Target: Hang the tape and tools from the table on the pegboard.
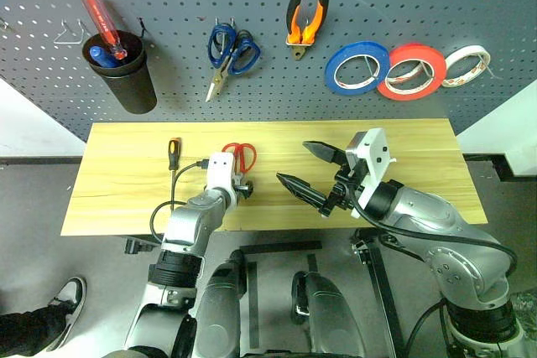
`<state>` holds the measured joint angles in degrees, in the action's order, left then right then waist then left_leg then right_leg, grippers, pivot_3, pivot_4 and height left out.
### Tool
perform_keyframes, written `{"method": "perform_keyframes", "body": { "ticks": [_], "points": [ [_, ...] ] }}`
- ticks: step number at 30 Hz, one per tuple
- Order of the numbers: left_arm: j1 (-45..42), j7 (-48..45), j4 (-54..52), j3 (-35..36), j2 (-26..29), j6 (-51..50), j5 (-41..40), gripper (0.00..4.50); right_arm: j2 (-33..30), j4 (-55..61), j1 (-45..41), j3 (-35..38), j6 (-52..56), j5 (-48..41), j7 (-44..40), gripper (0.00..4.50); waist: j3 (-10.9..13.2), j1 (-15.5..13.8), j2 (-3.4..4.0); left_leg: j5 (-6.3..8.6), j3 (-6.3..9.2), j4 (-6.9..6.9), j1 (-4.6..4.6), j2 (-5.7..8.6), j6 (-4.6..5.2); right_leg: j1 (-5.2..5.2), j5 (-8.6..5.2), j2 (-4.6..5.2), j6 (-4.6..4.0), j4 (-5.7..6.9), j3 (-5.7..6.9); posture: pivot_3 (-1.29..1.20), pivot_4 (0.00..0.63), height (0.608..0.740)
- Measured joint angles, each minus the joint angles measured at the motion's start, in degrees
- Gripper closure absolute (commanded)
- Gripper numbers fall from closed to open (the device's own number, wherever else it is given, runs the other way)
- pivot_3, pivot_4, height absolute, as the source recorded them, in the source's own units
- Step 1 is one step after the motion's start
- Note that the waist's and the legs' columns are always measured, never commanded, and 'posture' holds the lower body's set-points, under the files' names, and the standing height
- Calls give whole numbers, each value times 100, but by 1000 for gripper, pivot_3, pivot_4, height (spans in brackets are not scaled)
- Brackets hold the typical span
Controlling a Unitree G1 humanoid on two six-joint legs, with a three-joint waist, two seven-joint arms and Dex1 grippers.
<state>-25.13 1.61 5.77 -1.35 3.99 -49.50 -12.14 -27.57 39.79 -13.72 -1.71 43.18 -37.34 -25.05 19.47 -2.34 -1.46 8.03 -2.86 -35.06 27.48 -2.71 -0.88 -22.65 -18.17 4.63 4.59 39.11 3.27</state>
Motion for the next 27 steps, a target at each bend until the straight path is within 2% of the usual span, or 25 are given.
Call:
{"method": "perform_keyframes", "body": {
  "ticks": [10,27],
  "points": [
    [-499,50,870,51,-217,504,305,0,2,152,130,-2,7,-4,163,35,-4,3,4,0,0,0,-5,0,0,5,0,0,0,0,0,18,305,714],
    [-509,71,1147,-174,-270,665,939,0,52,229,115,-20,4,9,322,35,-24,1,16,1,1,0,-10,-1,-1,9,0,3,-1,0,0,63,306,714]
  ]
}}
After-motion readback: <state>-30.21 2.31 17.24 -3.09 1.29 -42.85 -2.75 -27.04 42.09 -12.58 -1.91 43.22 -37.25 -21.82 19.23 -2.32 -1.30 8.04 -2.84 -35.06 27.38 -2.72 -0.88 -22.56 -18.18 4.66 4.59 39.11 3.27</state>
